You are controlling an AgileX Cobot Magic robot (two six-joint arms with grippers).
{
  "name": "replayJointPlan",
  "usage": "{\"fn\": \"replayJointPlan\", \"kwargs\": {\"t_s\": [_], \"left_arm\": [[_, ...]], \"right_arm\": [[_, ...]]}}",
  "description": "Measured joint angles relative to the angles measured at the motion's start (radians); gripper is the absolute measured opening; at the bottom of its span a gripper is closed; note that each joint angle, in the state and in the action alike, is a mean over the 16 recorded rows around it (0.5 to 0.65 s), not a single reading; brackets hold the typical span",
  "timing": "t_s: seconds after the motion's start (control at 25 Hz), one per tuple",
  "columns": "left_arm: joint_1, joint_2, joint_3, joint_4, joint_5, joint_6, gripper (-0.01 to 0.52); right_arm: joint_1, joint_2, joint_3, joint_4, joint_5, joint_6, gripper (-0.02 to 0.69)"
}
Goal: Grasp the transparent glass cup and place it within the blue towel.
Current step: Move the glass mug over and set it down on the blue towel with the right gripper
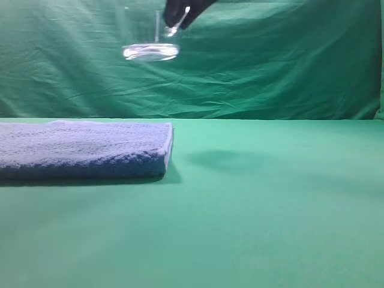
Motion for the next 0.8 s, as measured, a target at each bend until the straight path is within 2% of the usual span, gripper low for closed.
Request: {"fn": "replayJointPlan", "kwargs": {"t_s": [0.28,0.4,0.64,0.8], "left_arm": [[0.000,0.000,0.000,0.000,0.000,0.000,0.000],[0.000,0.000,0.000,0.000,0.000,0.000,0.000],[0.000,0.000,0.000,0.000,0.000,0.000,0.000],[0.000,0.000,0.000,0.000,0.000,0.000,0.000]], "right_arm": [[0.050,0.202,-0.187,0.002,-0.012,-0.003,0.121],[0.058,0.254,-0.232,0.002,-0.018,-0.004,0.177],[0.060,0.292,-0.291,0.001,0.015,-0.004,0.335],[0.060,0.269,-0.321,-0.010,0.093,-0.004,0.386]]}}
